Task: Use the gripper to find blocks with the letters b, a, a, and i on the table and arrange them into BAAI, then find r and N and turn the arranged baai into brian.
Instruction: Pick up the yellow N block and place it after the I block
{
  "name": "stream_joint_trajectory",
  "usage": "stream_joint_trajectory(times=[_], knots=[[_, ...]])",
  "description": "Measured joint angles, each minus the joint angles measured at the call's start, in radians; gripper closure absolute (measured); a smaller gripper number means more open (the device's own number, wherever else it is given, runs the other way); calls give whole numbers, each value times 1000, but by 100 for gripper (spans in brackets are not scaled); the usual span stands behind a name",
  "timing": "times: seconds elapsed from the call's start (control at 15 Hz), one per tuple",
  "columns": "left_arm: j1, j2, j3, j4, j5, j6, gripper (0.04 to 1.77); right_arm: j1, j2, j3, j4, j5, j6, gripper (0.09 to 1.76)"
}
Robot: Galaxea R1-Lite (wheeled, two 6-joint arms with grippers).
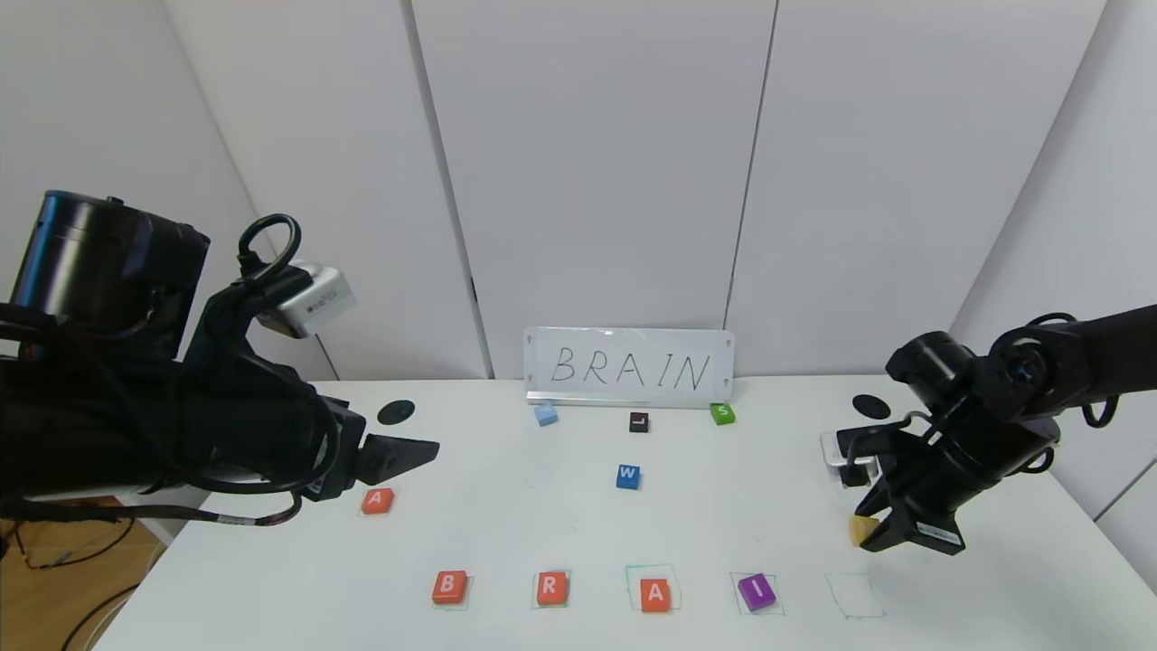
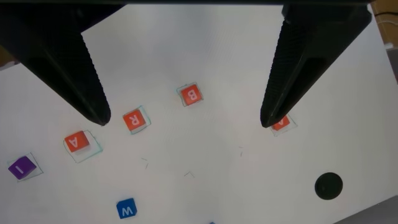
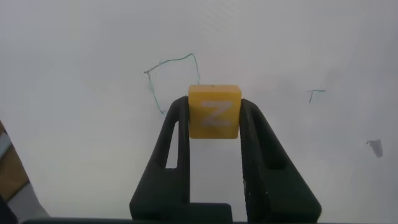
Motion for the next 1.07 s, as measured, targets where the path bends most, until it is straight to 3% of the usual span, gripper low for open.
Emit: stream_joint_trajectory(times=[0.47, 0.8, 1.07], knots=[[-1, -11, 25, -1, 1, 41, 9, -49, 65, 39, -14, 33, -262, 132], [-15, -6, 32, -2, 1, 41, 9, -40, 72, 143, -197, 48, -281, 132], [-16, -3, 34, -1, 0, 41, 9, -32, 85, 178, -226, 69, -274, 132]])
